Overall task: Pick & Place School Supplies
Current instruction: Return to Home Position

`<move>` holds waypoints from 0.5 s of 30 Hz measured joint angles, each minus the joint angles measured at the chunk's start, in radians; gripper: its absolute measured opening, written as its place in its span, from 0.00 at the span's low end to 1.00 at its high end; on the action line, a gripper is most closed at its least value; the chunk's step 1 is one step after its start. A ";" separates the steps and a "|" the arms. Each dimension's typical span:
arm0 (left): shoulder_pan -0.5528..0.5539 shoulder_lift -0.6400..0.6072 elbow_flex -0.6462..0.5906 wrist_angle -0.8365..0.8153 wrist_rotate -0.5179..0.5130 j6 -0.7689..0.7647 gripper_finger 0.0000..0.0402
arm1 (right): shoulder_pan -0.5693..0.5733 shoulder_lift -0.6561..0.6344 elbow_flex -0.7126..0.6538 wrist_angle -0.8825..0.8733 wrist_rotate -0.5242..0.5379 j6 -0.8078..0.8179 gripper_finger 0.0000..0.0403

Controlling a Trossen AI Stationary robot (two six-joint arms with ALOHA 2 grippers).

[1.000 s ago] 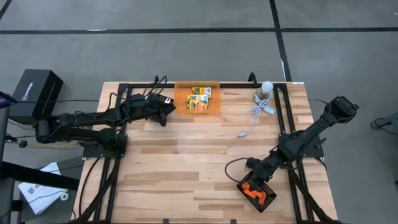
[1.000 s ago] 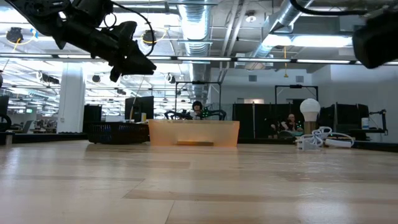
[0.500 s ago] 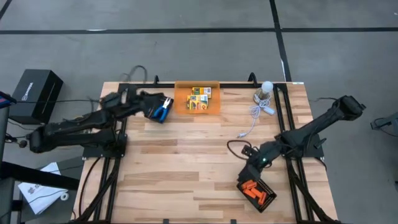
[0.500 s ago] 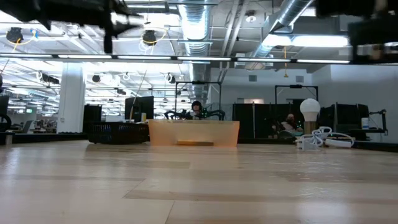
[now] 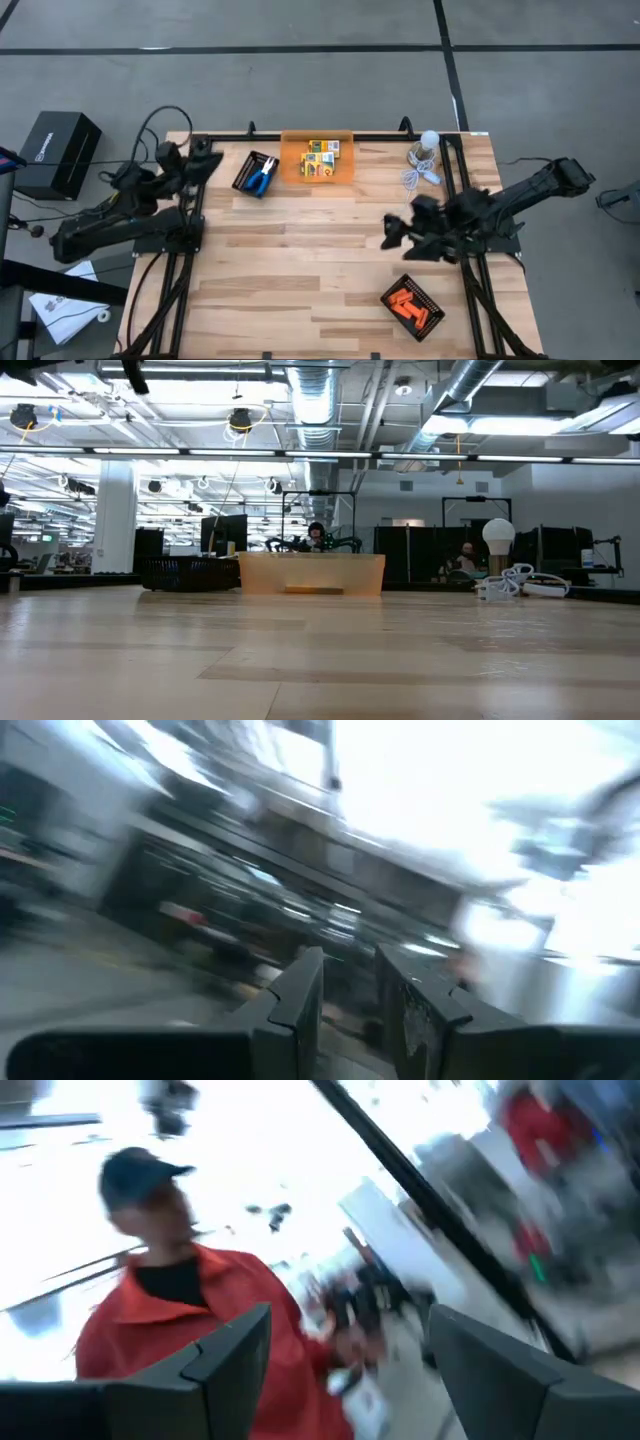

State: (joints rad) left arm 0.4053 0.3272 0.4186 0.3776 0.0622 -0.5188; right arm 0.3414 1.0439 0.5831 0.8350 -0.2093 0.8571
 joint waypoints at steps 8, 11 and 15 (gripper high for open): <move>0.000 -0.054 -0.008 0.006 0.443 -0.109 0.22 | -0.025 -0.081 -0.001 0.073 -0.185 -0.493 0.65; 0.000 -0.078 -0.008 0.007 0.423 -0.065 0.22 | -0.060 -0.195 -0.001 -0.088 -0.311 -0.573 0.65; 0.000 -0.084 -0.007 -0.004 0.409 -0.005 0.22 | -0.077 -0.379 -0.002 -0.368 -0.344 -0.726 0.65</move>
State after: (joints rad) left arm 0.4050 0.2430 0.4114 0.3737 0.4707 -0.5239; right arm 0.2644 0.6651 0.5809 0.4674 -0.5536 0.1312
